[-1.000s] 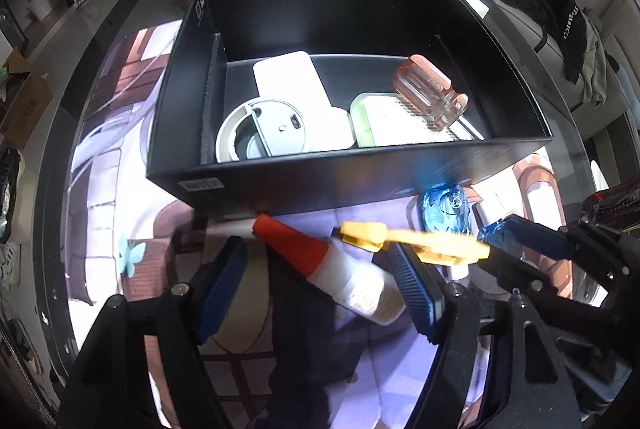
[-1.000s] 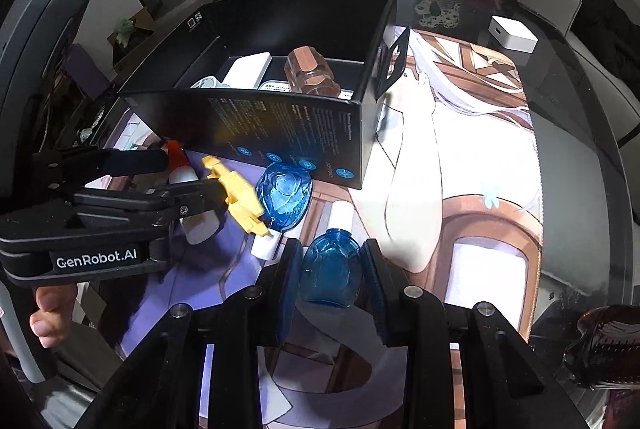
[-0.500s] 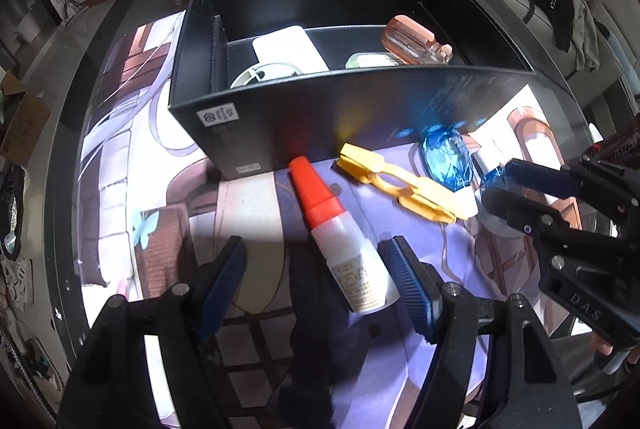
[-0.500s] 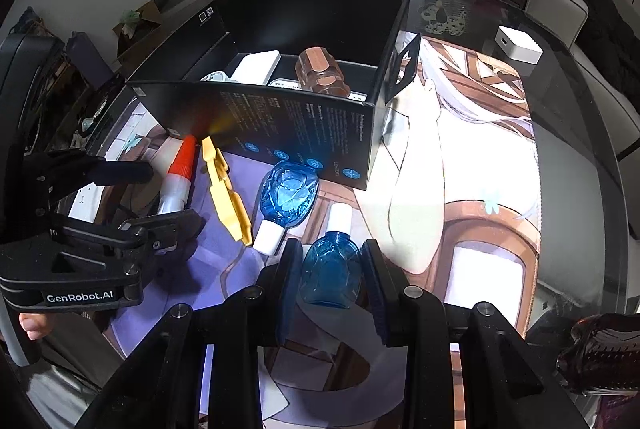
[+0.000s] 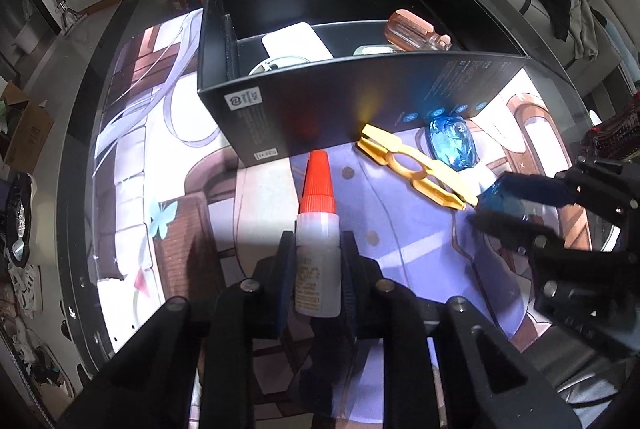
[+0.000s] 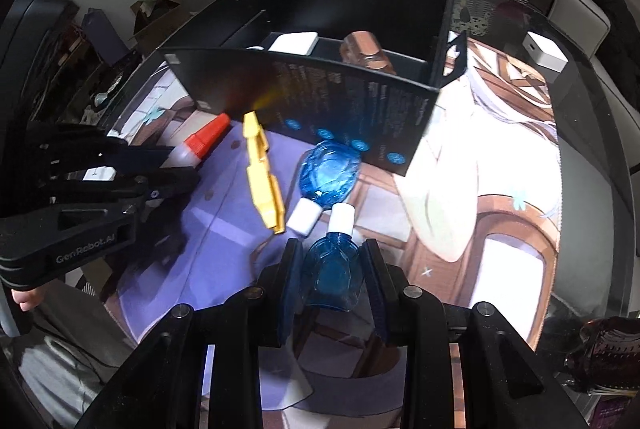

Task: Organize rigid objects
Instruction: 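Grasp the red-capped glue bottle with the left tool while the right tool grasps a blue piece, then lift the glue bottle and blue bottle up over the black box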

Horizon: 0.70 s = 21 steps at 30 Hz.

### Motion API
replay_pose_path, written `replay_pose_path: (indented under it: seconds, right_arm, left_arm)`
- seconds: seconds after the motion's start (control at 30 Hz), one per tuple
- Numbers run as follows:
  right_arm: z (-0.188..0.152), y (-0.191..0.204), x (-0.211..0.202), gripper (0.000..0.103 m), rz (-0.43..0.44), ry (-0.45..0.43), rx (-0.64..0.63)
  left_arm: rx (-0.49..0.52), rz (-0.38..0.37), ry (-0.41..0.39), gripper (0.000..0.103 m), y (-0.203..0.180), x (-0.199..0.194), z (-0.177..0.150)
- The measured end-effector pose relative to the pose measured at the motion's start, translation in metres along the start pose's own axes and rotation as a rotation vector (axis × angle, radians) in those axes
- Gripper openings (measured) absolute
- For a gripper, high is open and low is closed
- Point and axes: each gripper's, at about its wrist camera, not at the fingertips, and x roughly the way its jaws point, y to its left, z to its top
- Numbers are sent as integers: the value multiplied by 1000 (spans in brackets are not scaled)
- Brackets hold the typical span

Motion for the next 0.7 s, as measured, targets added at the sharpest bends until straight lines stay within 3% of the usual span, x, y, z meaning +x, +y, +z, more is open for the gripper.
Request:
replay_pose_path:
  seconds: [0.47,0.7]
  right_arm:
    - [-5,24,4,31,-44,-7,-87]
    - [-8,25,3,30,-35,-5,-88]
  left_arm:
    - [38,12,-4,24,-4,-2,-4]
    - [33,11,-9,19,-2,-3,-5]
